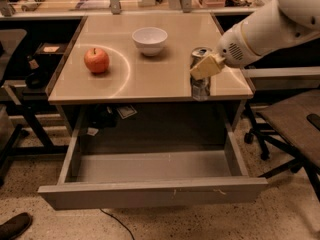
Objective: Place redbull can into top drawer
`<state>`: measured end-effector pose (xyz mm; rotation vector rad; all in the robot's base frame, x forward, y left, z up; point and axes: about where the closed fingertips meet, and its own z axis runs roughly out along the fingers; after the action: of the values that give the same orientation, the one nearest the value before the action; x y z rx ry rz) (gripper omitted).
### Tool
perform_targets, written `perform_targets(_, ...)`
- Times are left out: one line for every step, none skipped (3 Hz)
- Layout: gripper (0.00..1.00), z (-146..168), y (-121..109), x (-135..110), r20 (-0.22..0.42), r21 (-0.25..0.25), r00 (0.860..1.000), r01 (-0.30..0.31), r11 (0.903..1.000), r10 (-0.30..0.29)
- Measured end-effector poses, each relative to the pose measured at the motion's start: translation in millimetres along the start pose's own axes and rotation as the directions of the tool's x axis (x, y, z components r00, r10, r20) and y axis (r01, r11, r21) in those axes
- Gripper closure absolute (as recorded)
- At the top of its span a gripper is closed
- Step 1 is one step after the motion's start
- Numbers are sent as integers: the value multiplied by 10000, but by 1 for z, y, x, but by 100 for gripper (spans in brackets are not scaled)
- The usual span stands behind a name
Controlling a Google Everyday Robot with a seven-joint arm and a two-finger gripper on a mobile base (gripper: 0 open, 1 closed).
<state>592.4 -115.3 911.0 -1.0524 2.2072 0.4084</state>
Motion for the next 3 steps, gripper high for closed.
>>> perform_targets(100,-6,23,26,-188,-282,9988,-447,9986,442)
perform_targets(100,-3,41,59,-451,-637,9938,-1047,9925,1019)
perform_targets(100,-3,41,59,-451,-637,9938,-1047,9925,1019)
